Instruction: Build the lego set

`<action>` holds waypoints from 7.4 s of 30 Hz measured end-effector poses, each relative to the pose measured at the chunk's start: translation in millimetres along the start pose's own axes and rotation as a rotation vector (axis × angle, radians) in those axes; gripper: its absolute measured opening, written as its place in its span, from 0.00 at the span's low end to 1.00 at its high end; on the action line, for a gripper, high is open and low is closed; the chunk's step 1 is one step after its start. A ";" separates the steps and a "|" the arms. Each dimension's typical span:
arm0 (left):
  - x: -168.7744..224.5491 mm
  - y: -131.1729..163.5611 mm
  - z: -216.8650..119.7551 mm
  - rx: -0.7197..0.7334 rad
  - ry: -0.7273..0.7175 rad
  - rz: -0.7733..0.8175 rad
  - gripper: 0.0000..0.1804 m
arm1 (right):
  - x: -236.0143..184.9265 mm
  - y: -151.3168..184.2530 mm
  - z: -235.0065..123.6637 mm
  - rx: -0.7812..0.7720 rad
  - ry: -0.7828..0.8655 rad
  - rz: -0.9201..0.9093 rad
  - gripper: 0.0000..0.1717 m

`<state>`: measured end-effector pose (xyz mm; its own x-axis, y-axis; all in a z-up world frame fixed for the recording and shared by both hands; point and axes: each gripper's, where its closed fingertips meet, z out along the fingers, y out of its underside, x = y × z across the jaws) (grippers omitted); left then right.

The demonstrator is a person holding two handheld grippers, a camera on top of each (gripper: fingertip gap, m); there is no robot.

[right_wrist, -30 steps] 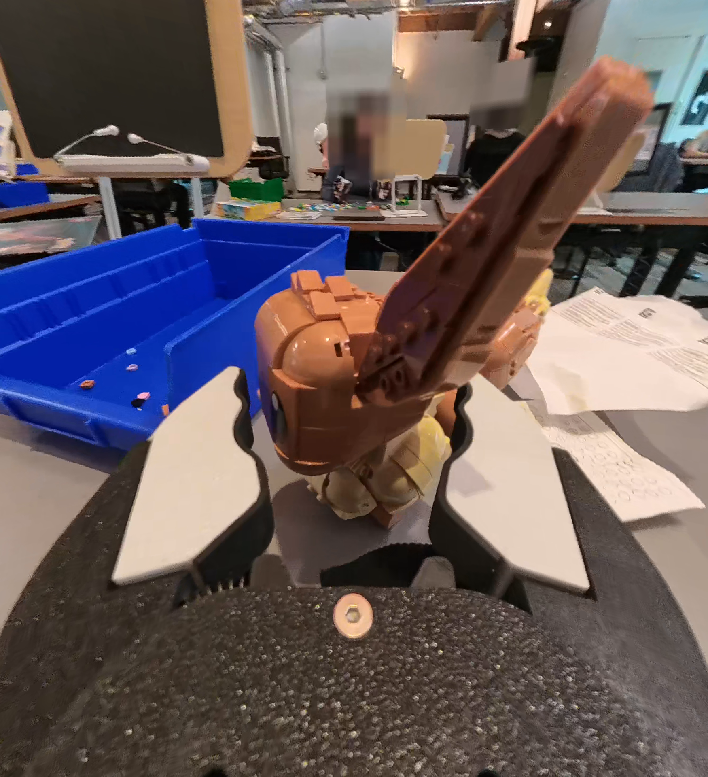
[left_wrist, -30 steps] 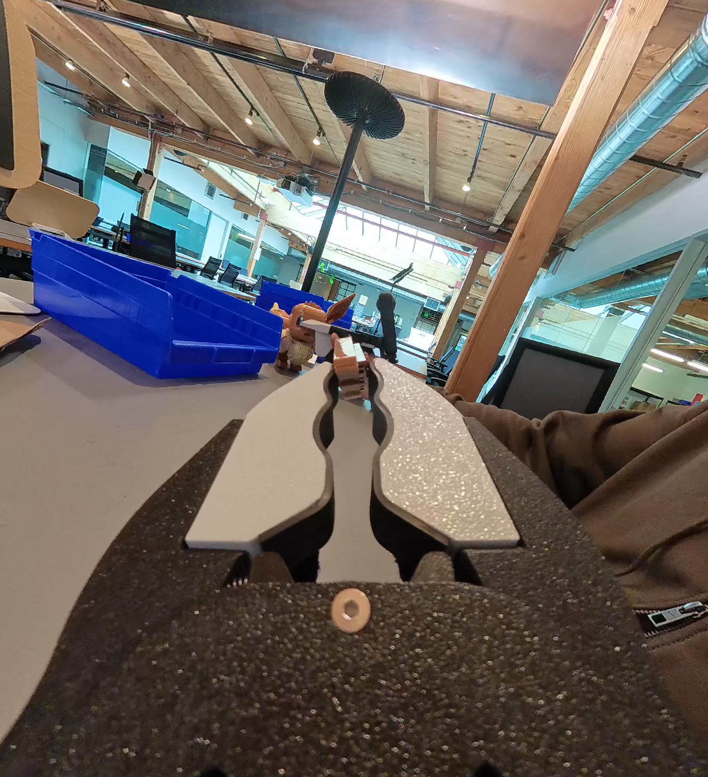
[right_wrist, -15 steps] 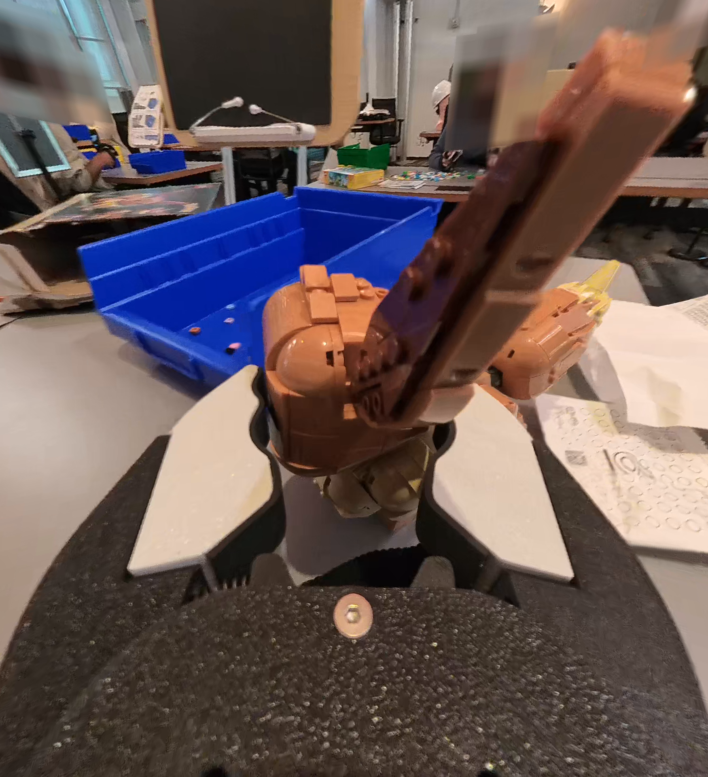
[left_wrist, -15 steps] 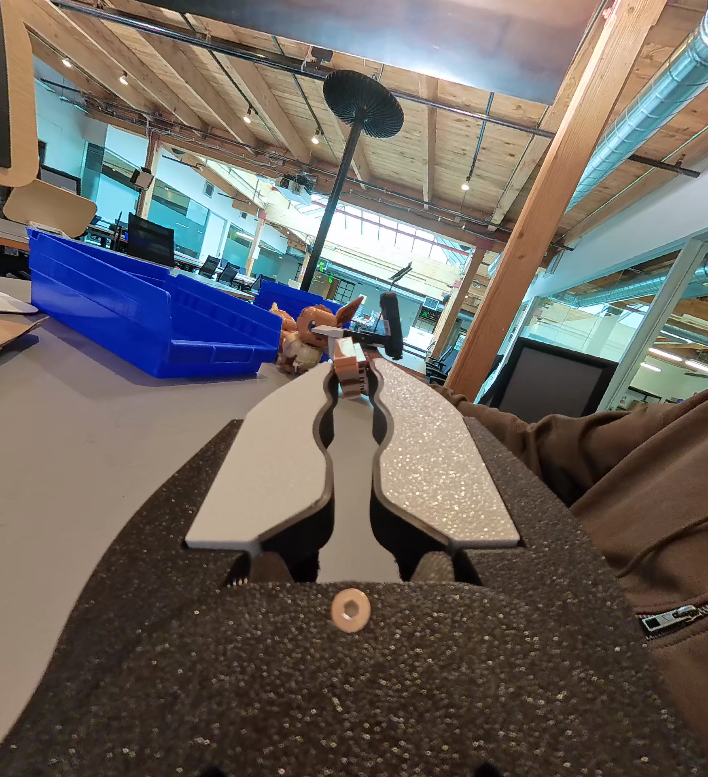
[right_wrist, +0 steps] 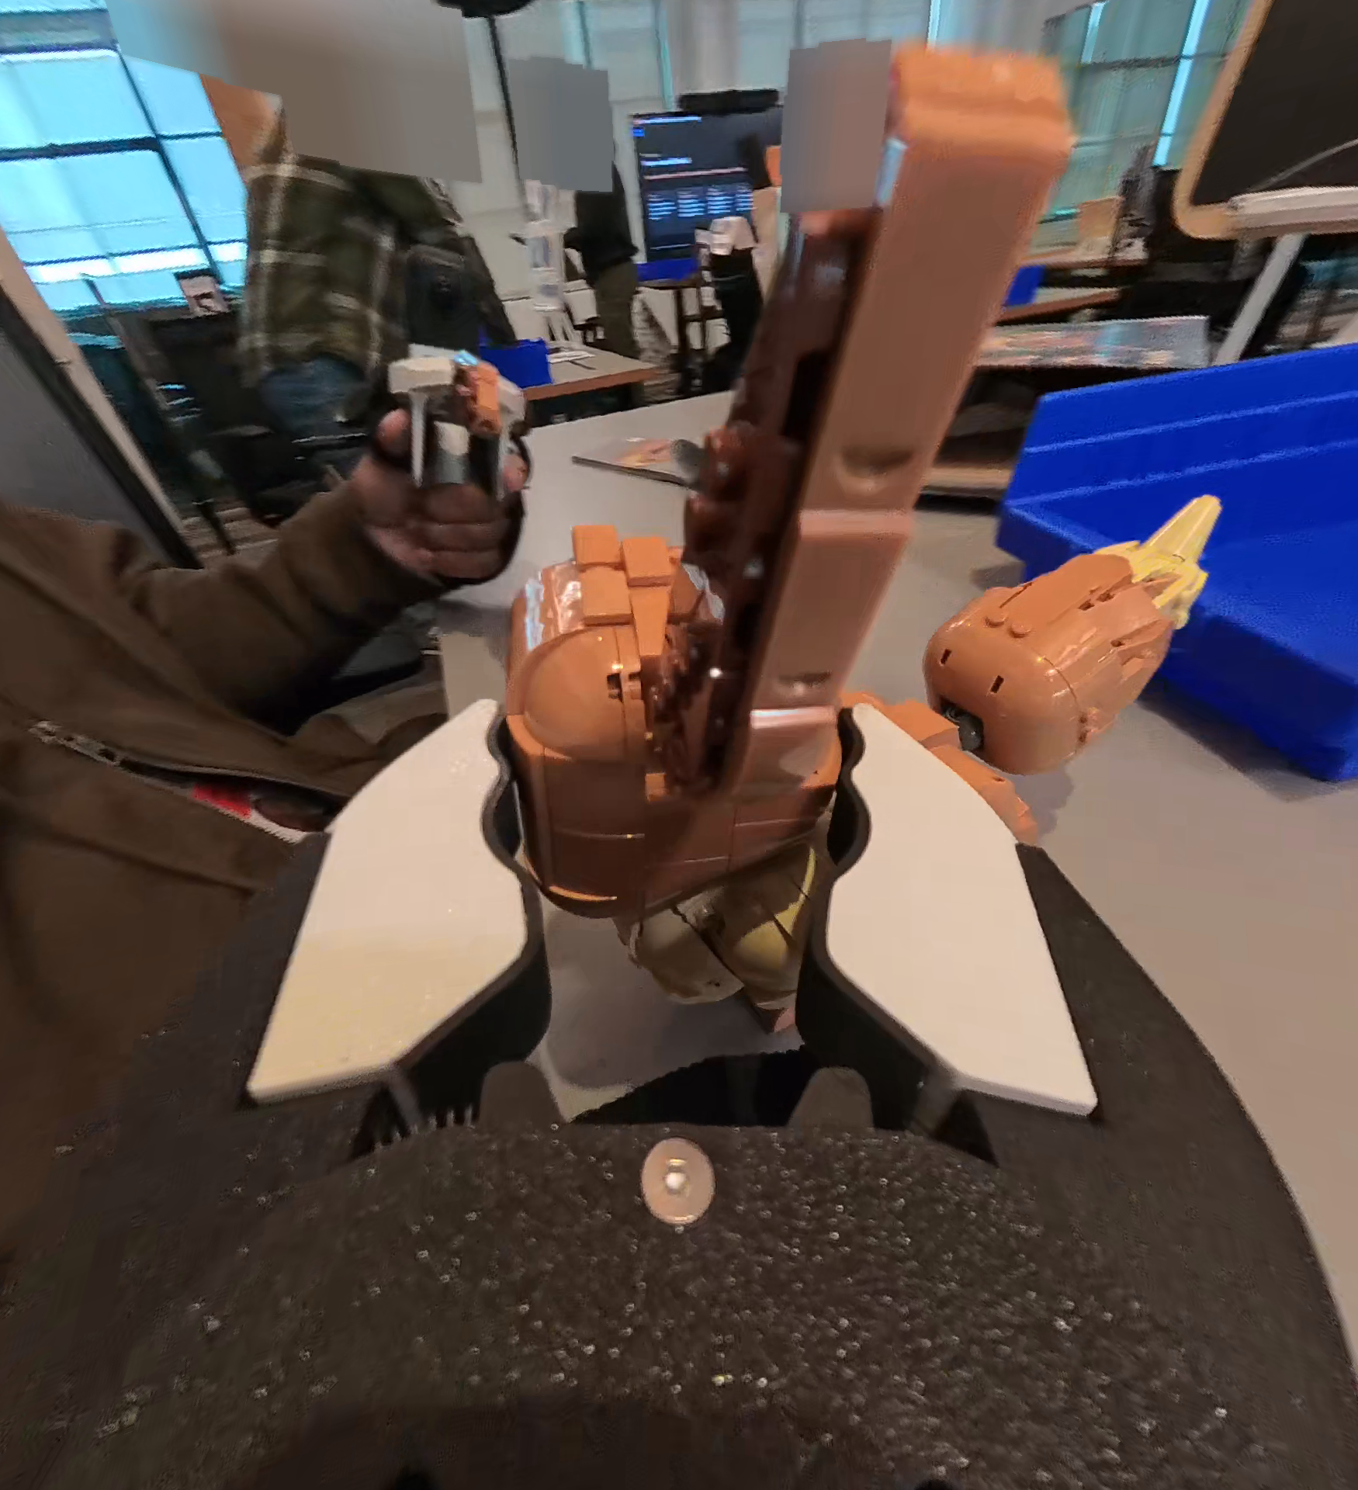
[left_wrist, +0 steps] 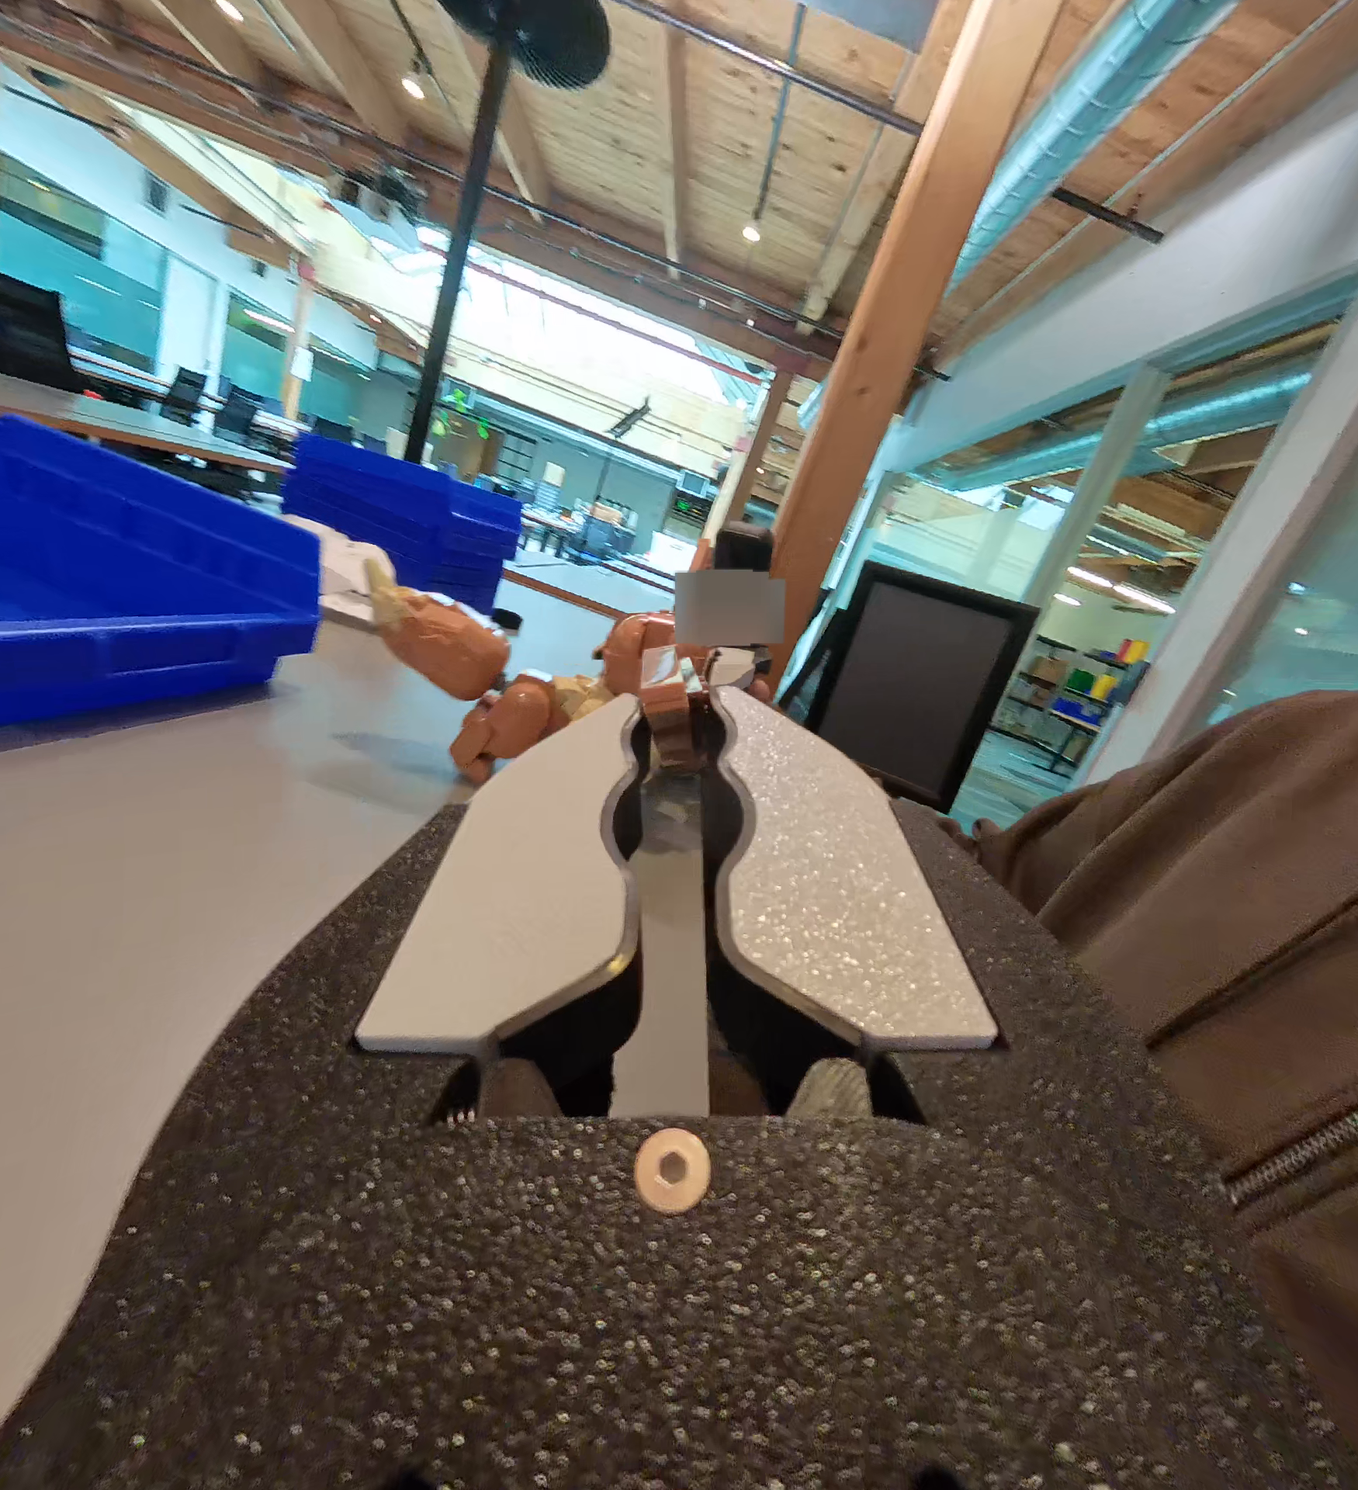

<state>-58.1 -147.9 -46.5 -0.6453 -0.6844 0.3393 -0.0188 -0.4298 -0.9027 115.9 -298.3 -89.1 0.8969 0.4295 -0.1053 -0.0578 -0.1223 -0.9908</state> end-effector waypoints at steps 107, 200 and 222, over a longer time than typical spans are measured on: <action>-0.2 75.1 178.3 -0.543 0.062 0.171 0.07 | -14.6 -4.1 8.2 0.047 -0.191 0.022 0.43; -4.4 56.0 176.6 -0.905 -0.001 0.371 0.09 | -11.6 0.4 27.7 -0.070 -0.078 -0.096 0.43; -12.3 57.7 164.2 -0.382 -0.004 0.249 0.09 | -9.1 -4.1 27.5 0.007 -0.064 -0.063 0.44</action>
<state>74.1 -260.9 -59.3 -0.6631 -0.7419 0.0996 -0.1437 -0.0045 -0.9896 95.9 -277.1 -86.4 0.8692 0.4922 -0.0474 -0.0050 -0.0870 -0.9962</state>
